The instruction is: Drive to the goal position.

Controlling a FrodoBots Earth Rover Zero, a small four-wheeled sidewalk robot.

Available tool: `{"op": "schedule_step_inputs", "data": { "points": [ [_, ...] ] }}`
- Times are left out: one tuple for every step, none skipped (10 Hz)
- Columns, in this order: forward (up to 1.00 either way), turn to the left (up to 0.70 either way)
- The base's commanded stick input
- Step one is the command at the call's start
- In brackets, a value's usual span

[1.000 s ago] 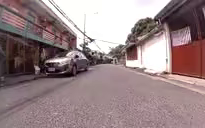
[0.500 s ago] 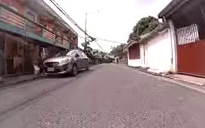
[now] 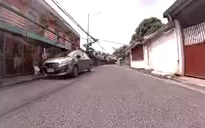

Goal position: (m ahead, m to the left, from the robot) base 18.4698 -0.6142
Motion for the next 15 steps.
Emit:
{"op": "schedule_step_inputs", "data": {
  "points": [
    [0.5, 0.06],
    [0.5, 0.06],
    [0.5, 0.01],
    [0.5, -0.28],
    [0.5, -0.44],
    [0.5, -0.44],
    [0.5, -0.26],
    [0.5, 0.06],
    [0.5, 0.07],
    [0.5, 0.07],
    [0.5, 0.07],
    [0.5, 0.07],
    [0.5, 0.07],
    [0.5, 0.07],
    [0.5, 0.07]
  ]
}}
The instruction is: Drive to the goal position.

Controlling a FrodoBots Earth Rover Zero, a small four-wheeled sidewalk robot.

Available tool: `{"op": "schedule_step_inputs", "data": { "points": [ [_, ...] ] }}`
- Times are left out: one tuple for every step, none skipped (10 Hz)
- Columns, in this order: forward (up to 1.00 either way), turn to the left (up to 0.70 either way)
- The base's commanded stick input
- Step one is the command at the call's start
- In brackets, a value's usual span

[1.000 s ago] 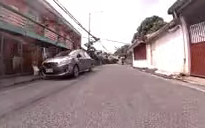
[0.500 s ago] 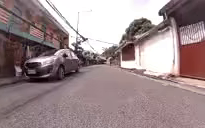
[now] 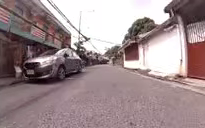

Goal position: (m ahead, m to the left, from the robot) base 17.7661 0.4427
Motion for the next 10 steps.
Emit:
{"op": "schedule_step_inputs", "data": {
  "points": [
    [0.5, 0.07],
    [0.5, 0.07],
    [0.5, 0.07],
    [0.5, 0.07],
    [0.5, 0.07],
    [0.5, 0.07],
    [0.5, 0.07],
    [0.5, 0.07],
    [0.5, 0.07],
    [0.5, 0.07]
  ]
}}
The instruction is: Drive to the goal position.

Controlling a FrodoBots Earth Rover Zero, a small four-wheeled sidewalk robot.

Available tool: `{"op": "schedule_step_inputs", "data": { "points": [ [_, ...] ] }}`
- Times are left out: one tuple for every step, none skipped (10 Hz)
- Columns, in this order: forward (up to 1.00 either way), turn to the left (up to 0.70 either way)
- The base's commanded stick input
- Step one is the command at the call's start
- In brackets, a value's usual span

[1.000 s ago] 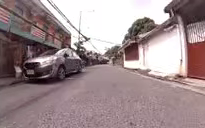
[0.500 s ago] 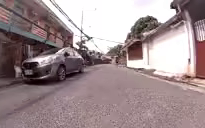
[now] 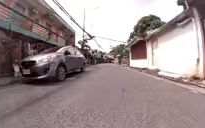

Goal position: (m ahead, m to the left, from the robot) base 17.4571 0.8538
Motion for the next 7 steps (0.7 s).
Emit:
{"op": "schedule_step_inputs", "data": {
  "points": [
    [0.5, -0.11],
    [0.5, -0.43],
    [0.5, -0.43],
    [0.5, -0.36],
    [0.5, -0.17],
    [0.5, -0.03],
    [0.5, 0.07]
  ]
}}
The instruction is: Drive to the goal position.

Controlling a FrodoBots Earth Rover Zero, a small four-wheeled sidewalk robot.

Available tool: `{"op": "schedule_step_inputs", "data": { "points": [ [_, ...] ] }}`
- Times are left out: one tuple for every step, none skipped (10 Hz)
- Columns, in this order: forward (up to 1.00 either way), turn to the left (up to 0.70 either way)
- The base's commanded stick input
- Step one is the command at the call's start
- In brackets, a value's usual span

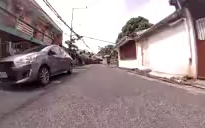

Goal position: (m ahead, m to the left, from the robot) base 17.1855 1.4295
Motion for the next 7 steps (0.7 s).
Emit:
{"op": "schedule_step_inputs", "data": {
  "points": [
    [0.5, 0.07],
    [0.5, 0.07],
    [0.5, 0.07],
    [0.5, 0.07],
    [0.5, 0.07],
    [0.5, 0.07],
    [0.5, 0.07]
  ]
}}
